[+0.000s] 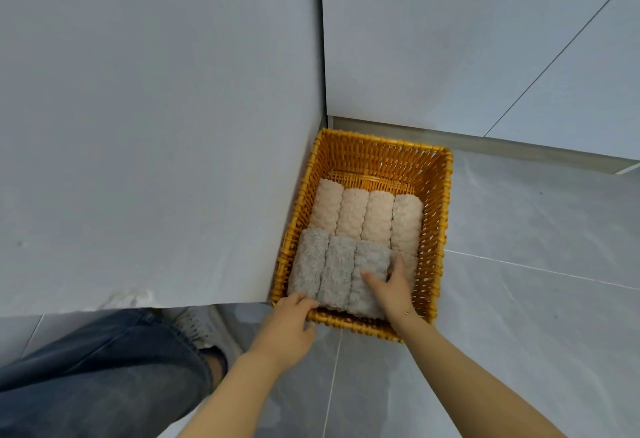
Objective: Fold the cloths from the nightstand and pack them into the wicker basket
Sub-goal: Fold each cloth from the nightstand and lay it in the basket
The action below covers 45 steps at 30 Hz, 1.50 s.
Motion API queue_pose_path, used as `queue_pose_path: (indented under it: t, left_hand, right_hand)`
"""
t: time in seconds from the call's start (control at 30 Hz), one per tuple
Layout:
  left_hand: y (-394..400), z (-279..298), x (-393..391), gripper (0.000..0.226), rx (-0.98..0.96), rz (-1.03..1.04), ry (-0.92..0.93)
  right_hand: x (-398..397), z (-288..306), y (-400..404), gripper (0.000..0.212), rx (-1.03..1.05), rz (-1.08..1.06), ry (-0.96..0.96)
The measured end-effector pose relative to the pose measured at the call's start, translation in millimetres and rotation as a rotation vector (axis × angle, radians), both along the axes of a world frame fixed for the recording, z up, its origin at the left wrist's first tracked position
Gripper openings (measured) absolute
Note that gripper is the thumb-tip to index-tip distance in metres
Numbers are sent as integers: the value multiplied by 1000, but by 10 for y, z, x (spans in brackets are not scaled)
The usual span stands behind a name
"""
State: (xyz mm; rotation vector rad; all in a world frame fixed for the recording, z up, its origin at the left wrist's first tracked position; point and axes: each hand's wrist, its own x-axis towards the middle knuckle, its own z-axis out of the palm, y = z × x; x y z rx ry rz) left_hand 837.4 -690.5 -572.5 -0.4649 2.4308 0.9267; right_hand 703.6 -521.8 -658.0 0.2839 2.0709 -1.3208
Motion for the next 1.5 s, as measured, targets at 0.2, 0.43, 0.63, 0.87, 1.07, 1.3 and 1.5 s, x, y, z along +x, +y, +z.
queue_pose_path:
  t: [0.2,0.43,0.63,0.87,1.07,1.3,1.5]
  left_hand:
    - [-4,13,11,41,34,18,-10]
    - [-5,53,-19,41,18,13,-13]
    - [-3,90,-43,40,33,12,-43]
    - [4,245,-81,39,47,34,-62]
    - [91,709,-213,31,287,429,-32]
    - [71,1673,66,21,434,615,198]
    - [-57,2468,823,25,441,681,507]
  right_hand:
    - [40,163,-59,58,92,13,41]
    - [107,188,-149,50,4,-88,-55]
    - [77,198,-93,41,-9,23,-216]
    - [160,529,27,45,87,137,95]
    - [272,1199,99,33,-43,120,171]
    - [490,2319,-86,21,-323,182,280]
    - [923,3124,-349,24,-457,332,354]
